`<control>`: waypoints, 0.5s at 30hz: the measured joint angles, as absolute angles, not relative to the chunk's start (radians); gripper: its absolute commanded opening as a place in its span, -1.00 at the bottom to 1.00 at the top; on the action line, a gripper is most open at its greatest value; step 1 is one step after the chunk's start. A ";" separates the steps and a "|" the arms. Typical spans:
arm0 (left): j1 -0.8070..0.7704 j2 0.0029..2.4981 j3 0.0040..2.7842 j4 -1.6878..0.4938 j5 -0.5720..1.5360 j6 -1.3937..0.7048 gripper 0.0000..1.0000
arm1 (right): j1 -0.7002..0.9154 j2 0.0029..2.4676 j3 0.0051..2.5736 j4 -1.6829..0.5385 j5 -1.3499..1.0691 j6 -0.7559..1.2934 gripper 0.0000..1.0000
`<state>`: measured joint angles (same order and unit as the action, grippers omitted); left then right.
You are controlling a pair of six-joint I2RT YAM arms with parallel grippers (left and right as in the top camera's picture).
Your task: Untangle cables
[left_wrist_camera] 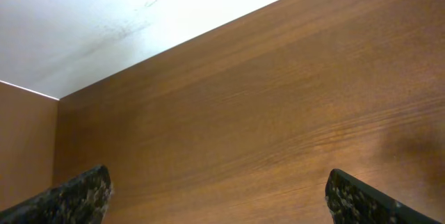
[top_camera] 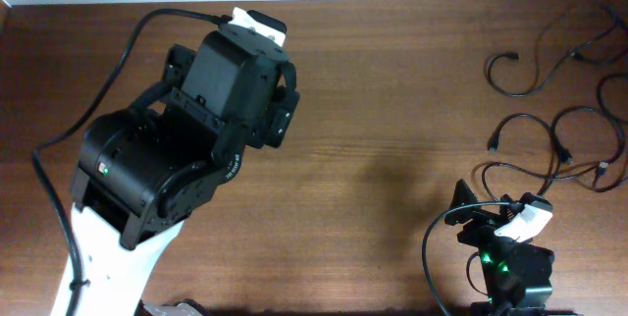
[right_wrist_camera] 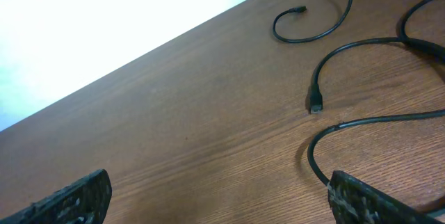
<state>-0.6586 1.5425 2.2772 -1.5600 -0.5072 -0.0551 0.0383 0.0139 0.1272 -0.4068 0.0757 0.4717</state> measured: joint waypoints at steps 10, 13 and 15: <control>-0.659 1.542 2.277 -1.568 -0.501 -0.055 0.98 | 0.038 0.014 0.127 -0.407 0.076 0.471 0.98; -0.659 1.542 2.277 -1.568 -0.501 -0.055 0.98 | 0.038 0.014 0.127 -0.407 0.076 0.472 0.98; -0.659 1.542 2.277 -1.568 -0.501 -0.055 0.98 | 0.038 0.014 0.127 -0.407 0.076 0.472 0.98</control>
